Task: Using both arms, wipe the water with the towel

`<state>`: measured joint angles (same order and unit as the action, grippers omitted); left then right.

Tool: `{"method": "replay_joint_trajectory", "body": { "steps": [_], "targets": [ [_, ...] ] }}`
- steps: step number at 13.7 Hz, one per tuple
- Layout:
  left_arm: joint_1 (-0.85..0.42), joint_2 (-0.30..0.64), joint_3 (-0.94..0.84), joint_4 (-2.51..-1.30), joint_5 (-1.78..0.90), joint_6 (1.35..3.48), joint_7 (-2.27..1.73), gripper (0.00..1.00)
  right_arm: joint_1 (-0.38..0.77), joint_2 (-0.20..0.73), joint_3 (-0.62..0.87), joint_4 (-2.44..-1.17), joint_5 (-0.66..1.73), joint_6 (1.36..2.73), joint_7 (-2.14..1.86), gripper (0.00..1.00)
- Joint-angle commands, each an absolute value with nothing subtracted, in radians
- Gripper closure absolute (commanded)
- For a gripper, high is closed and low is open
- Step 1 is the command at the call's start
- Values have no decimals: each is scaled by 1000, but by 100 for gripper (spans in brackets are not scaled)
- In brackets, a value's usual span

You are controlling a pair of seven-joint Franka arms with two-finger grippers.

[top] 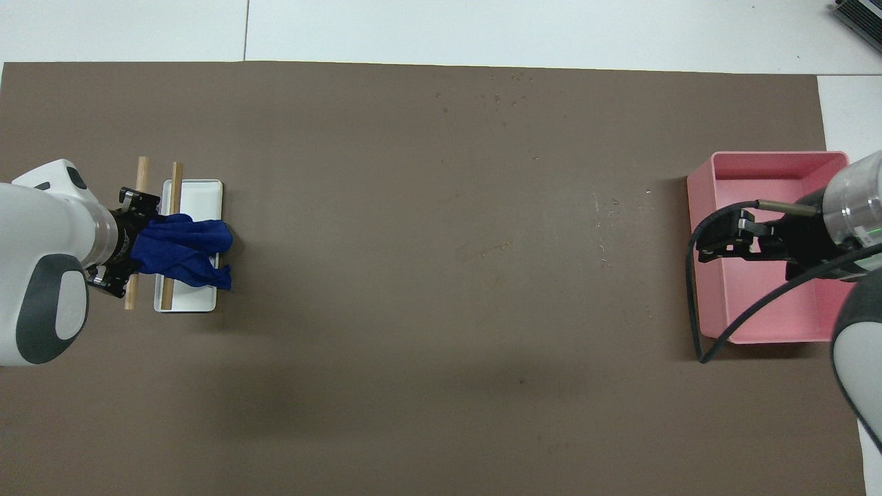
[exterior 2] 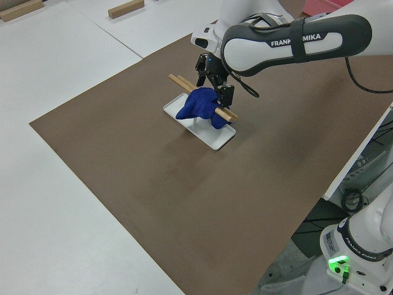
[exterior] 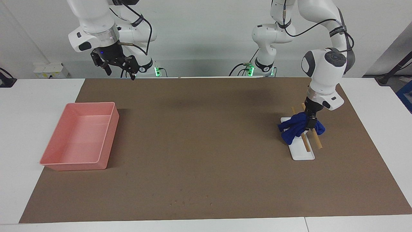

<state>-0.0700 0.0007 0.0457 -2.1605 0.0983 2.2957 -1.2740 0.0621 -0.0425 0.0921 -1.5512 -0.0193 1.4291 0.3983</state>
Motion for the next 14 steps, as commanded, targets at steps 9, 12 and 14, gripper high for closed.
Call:
{"method": "replay_joint_trajectory", "body": {
  "steps": [9, 12, 14],
  "targets": [
    [-90, 43, 41, -1920, 110, 2038, -1273, 100, 57, -72, 94, -1588, 0, 1443, 402, 0],
    [-135, 35, 40, -1803, 50, 1933, -1270, 100, 57, -69, 94, -1585, 3, 1468, 413, 0],
    [-156, 28, 40, -1734, -52, 1873, -1279, 100, 57, -64, 94, -1583, 53, 1503, 455, 1]
  ]
}}
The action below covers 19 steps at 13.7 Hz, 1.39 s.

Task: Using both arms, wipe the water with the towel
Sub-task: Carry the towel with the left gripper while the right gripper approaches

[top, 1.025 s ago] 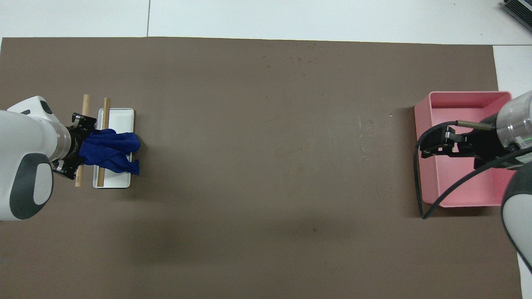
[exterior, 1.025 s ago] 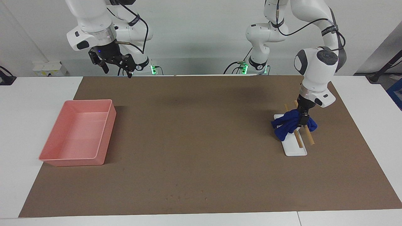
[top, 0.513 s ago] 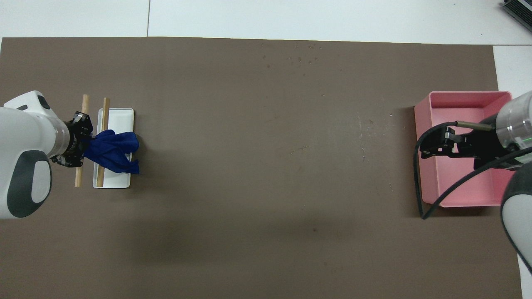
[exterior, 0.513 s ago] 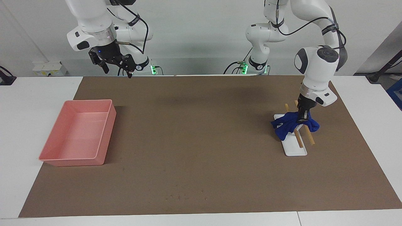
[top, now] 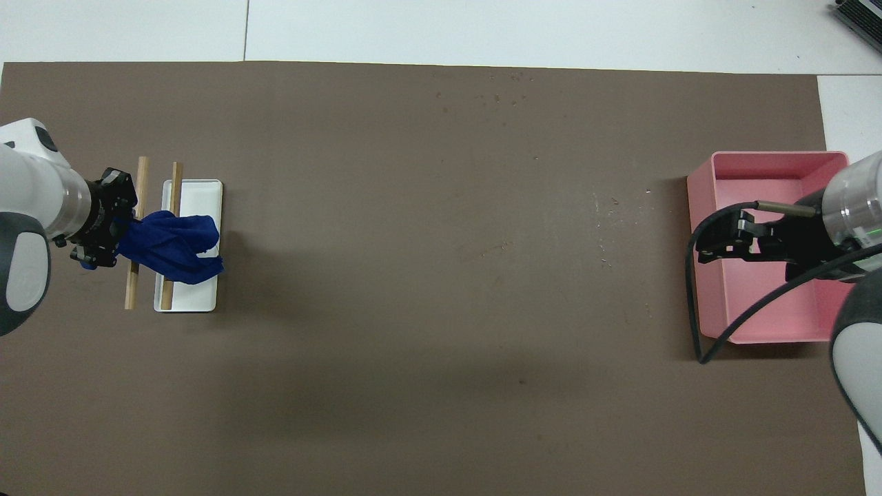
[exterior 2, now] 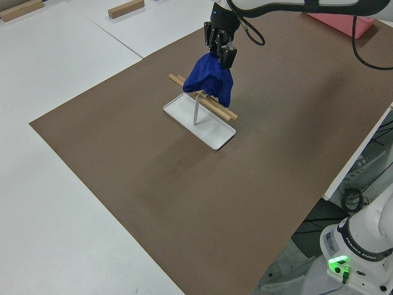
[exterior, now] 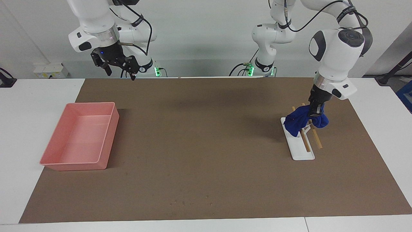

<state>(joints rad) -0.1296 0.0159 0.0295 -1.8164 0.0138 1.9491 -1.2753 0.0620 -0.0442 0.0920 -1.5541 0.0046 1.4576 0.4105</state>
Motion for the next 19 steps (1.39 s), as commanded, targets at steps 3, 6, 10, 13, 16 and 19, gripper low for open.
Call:
{"method": "replay_joint_trajectory", "body": {
  "steps": [3, 6, 10, 13, 16, 19],
  "targets": [
    [-213, 21, 16, -1683, -118, 1856, -1440, 100, 64, -49, 94, -1582, 156, 1549, 633, 0],
    [-221, 14, -78, -1687, -155, 1870, -1589, 100, 81, -31, 95, -1574, 320, 1617, 939, 0],
    [-310, 20, -101, -1689, -155, 1994, -1900, 100, 139, 8, 95, -1554, 498, 1750, 1381, 0],
    [-382, 26, -101, -1675, -161, 2075, -2084, 100, 210, 34, 95, -1554, 537, 1818, 1627, 0],
    [-432, 18, -107, -1660, -175, 2085, -2172, 100, 242, 69, 95, -1555, 619, 1854, 1777, 0],
    [-448, 20, -135, -1625, -173, 2085, -2239, 100, 287, 97, 95, -1563, 658, 1922, 1856, 0]
  ]
}}
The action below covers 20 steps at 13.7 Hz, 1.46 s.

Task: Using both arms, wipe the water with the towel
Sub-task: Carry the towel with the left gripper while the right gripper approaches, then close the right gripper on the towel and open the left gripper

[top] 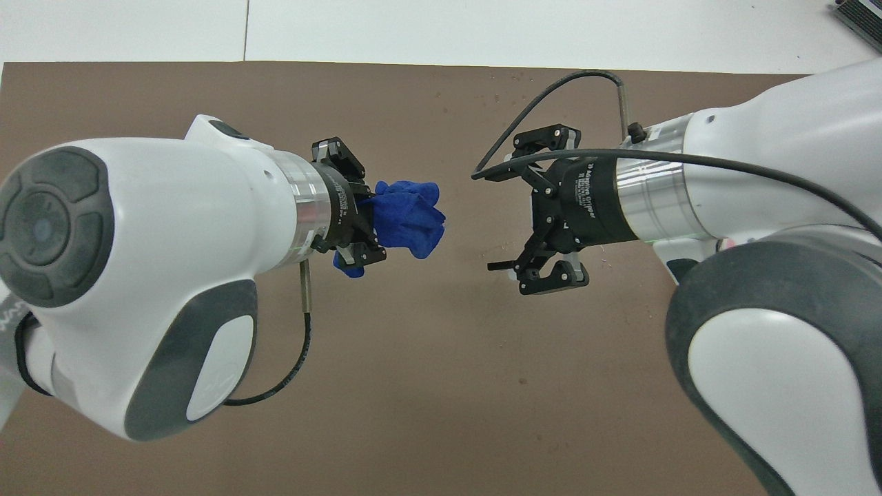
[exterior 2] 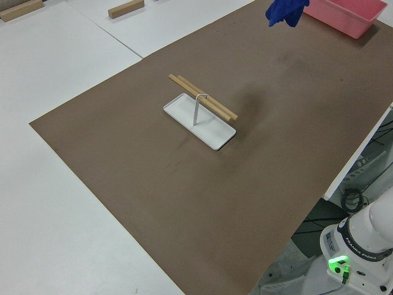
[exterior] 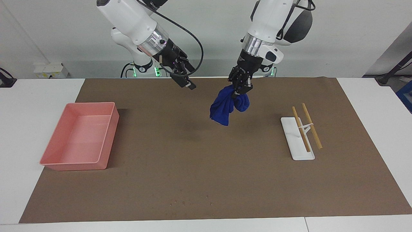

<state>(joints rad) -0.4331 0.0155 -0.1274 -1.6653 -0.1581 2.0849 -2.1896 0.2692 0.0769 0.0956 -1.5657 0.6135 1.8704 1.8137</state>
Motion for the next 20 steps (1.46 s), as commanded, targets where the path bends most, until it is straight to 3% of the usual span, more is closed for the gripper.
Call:
{"method": "replay_joint_trajectory", "body": {
  "steps": [1, 7, 8, 12, 17, 19, 20],
  "targets": [
    [-449, 20, -150, -1612, -175, 2079, -2255, 100, 296, 100, 95, -1568, 663, 1943, 1858, 0],
    [-453, 12, -238, -1612, -173, 2082, -2275, 100, 333, 97, 95, -1600, 661, 1977, 1859, 0],
    [-453, 12, -238, -1611, -173, 2082, -2275, 100, 334, 97, 95, -1601, 661, 1971, 1856, 7],
    [-448, 12, -235, -1602, -176, 2077, -2275, 100, 333, 95, 95, -1603, 653, 1964, 1850, 78],
    [-408, 14, -219, -1582, -192, 2069, -2270, 100, 319, 91, 91, -1594, 641, 1927, 1848, 83],
    [-402, 12, -221, -1582, -192, 2068, -2270, 100, 307, 89, 84, -1588, 641, 1907, 1851, 100],
    [-402, 12, -221, -1582, -192, 2066, -2270, 100, 299, 89, 86, -1588, 641, 1899, 1852, 100]
  ]
}}
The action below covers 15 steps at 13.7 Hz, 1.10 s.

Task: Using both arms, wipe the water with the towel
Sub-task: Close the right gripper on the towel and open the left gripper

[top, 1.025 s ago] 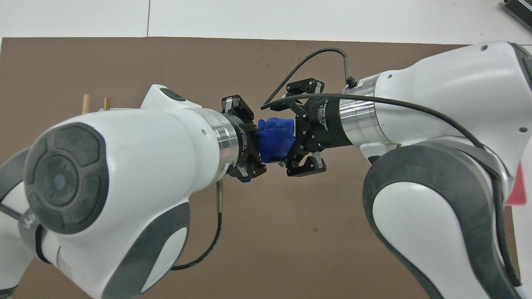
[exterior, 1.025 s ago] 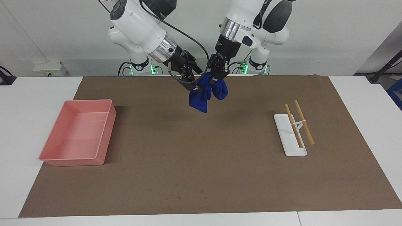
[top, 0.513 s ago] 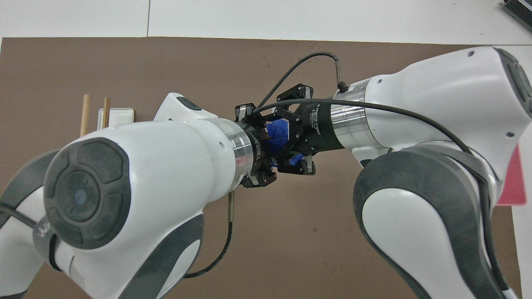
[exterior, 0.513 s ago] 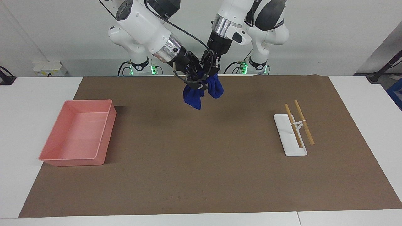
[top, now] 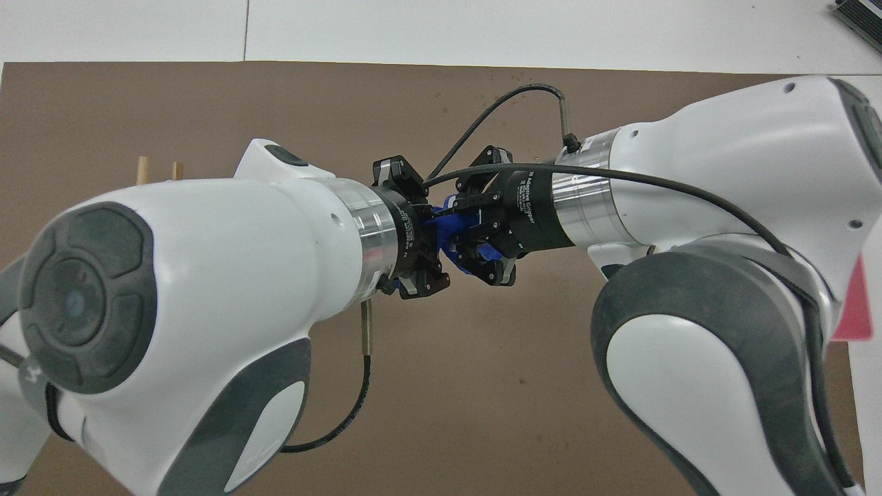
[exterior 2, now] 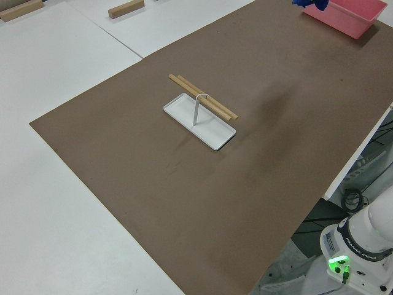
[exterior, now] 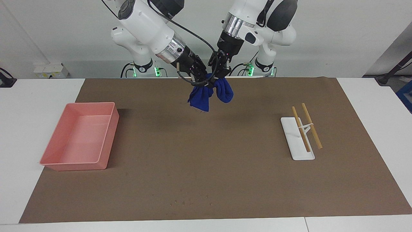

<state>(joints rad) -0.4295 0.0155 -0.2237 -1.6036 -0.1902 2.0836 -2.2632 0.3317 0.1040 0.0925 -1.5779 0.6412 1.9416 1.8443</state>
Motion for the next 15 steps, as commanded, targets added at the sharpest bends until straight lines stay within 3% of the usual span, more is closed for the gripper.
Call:
{"method": "replay_joint_trajectory", "body": {
  "steps": [1, 4, 5, 6, 15],
  "targets": [
    [-400, 12, -221, -1582, -192, 2060, -2267, 100, 299, 89, 84, -1588, 640, 1898, 1853, 100],
    [-400, 6, -221, -1583, -190, 2049, -2258, 100, 304, 89, 87, -1583, 617, 1898, 1852, 100],
    [-399, 6, -221, -1583, -190, 2043, -2253, 56, 302, 89, 87, -1582, 617, 1898, 1852, 100],
    [-399, 6, -221, -1583, -186, 2040, -2253, 2, 302, 89, 87, -1582, 617, 1898, 1852, 100],
    [-359, 2, -213, -1583, -189, 1976, -2192, 0, 302, 89, 89, -1574, 586, 1896, 1850, 100]
  ]
}}
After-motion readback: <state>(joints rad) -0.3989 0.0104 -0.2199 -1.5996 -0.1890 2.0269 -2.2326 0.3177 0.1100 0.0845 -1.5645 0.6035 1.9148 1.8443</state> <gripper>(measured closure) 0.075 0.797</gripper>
